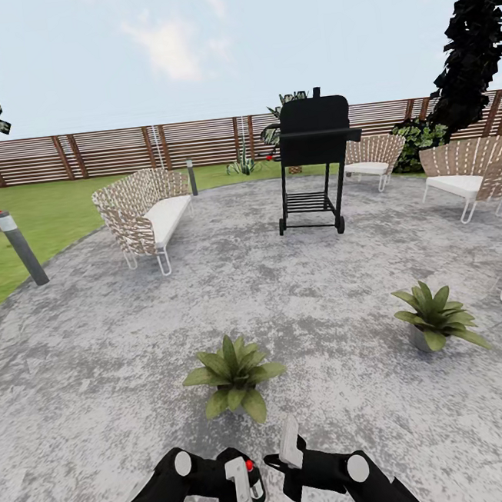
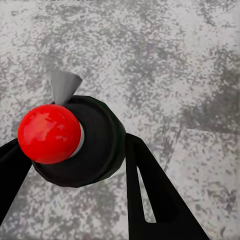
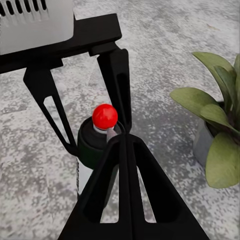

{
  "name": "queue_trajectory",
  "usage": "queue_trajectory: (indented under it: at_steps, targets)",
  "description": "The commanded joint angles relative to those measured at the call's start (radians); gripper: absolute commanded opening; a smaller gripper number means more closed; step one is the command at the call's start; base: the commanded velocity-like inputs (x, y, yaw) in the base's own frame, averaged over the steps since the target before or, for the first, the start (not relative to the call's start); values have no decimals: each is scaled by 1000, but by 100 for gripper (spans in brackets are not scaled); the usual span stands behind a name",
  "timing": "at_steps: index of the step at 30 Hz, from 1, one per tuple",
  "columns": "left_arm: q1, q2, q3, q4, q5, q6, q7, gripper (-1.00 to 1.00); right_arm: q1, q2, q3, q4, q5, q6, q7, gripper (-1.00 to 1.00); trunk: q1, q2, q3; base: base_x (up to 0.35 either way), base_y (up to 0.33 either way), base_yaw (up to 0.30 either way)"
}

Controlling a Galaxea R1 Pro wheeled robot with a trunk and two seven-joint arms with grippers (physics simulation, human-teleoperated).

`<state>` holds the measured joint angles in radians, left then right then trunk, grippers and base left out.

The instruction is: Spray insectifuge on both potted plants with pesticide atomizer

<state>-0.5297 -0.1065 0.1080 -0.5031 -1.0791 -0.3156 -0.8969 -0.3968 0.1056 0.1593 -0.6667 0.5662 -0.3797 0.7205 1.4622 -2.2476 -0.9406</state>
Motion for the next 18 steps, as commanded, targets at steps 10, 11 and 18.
queue_trajectory:
  at_steps: [10, 11, 18]
  targets:
    - [0, 2, 8, 9, 38, -11, -9, -100, 0, 0, -1, -1, 9, -5, -1, -100, 0, 0, -1, 0, 0, 0]
    - [0, 3, 7, 11, 44, -11, -10, -100, 0, 0, -1, -1, 9, -5, -1, -100, 0, 0, -1, 0, 0, 0]
    - [0, 0, 8, 11, 46, -13, -10, -100, 0, 0, -1, -1, 9, -5, -1, -100, 0, 0, -1, 0, 0, 0]
